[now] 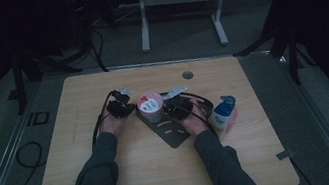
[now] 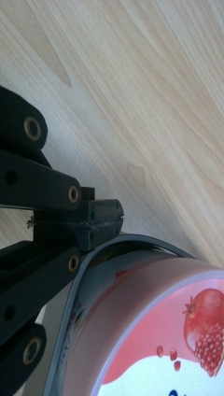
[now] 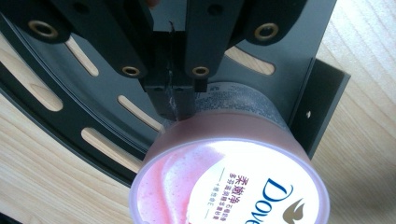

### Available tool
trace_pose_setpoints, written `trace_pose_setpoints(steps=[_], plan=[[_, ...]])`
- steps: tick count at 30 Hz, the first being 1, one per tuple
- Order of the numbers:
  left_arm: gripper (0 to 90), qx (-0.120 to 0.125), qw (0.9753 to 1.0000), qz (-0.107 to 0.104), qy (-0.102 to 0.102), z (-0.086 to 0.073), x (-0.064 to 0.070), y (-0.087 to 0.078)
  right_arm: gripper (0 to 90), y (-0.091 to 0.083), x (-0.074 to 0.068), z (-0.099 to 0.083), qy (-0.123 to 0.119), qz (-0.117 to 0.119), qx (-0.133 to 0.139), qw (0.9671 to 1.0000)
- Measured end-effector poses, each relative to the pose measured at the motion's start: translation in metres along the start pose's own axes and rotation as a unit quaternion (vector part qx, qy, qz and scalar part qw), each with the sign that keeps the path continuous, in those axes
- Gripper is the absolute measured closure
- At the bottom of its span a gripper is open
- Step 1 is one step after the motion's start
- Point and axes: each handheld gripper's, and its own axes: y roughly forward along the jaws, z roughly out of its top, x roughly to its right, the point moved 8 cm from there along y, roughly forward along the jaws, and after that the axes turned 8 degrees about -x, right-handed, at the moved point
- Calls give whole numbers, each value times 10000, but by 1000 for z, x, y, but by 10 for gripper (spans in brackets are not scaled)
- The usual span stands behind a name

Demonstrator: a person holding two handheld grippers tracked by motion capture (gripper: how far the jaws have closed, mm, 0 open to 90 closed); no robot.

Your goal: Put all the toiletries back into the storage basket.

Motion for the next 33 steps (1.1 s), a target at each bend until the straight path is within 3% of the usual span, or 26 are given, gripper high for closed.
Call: trace_pose_setpoints(steps=[4, 12, 17, 23, 28, 33], plan=[[900, 21, 10000, -52, -12, -1, 2, 0, 900, 0, 2, -1, 75, 60, 10, 10000], [899, 53, 10000, 23, -37, 1, 2, 0, 897, -1, 0, -3, 0, 80, -9, 10000], [886, 96, 9999, 23, -81, -3, 2, -1, 846, -4, -3, -6, -5, -147, -37, 9999], [814, 196, 9995, -69, -217, -11, -2, -10, 750, -11, -10, -15, 112, -158, -57, 9998], [731, 288, 9987, -212, -355, -19, 2, -17, 721, -21, -23, -23, 80, -70, 38, 9999], [651, 247, 9986, -225, -414, -31, 7, -17, 692, -33, -35, -27, -1, -28, 54, 10000]])
